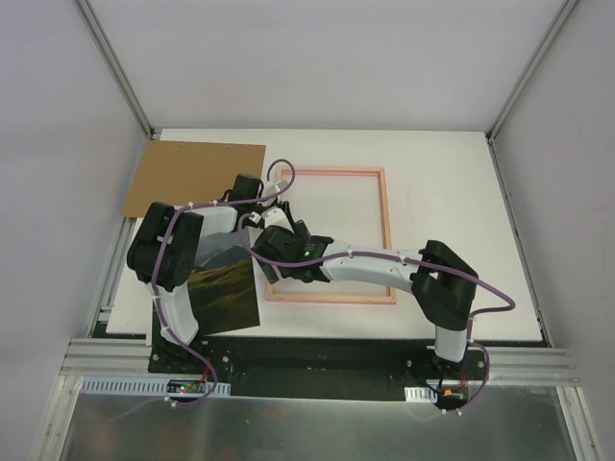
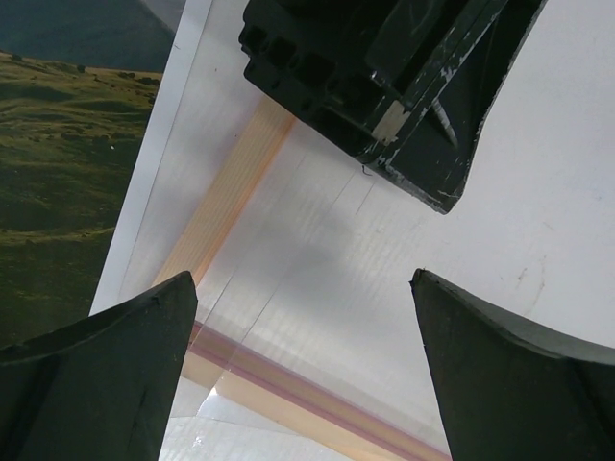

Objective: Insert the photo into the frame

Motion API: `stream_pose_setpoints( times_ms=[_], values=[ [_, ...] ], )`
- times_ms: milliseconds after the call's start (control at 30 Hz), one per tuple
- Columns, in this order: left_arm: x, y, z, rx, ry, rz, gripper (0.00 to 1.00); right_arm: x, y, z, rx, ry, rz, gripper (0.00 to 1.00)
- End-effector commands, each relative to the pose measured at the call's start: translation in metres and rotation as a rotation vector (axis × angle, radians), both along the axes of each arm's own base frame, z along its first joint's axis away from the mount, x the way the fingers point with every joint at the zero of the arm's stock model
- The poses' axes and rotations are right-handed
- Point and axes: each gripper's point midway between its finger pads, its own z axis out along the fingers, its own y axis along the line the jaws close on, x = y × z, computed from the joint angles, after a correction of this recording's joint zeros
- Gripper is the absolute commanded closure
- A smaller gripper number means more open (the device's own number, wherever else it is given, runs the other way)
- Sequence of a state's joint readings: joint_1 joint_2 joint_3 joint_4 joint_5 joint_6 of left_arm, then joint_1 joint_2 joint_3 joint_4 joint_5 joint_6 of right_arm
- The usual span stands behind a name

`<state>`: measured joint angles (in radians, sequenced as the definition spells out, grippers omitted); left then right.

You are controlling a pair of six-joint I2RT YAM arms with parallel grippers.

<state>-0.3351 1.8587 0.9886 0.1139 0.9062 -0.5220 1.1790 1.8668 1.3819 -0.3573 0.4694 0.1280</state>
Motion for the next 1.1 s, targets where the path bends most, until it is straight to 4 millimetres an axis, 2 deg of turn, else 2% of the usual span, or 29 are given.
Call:
stream_pose_setpoints(
  times_ms=[0, 433, 1067],
  values=[
    [0.003, -0.004, 0.009, -0.004, -0.045, -0.025, 0.73, 0.005, 0.001, 0.012, 0.005, -0.031, -0.024, 0.04],
    [0.006, 0.006, 0.011, 0.031, -0.063, -0.007, 0.52, 0.003, 0.002, 0.006, 0.006, -0.013, -0.030, 0.04],
    [0.003, 0.031, 0.014, 0.099, -0.051, 0.060, 0.39, 0.003, 0.006, -0.004, -0.001, 0.003, -0.032, 0.04]
  ],
)
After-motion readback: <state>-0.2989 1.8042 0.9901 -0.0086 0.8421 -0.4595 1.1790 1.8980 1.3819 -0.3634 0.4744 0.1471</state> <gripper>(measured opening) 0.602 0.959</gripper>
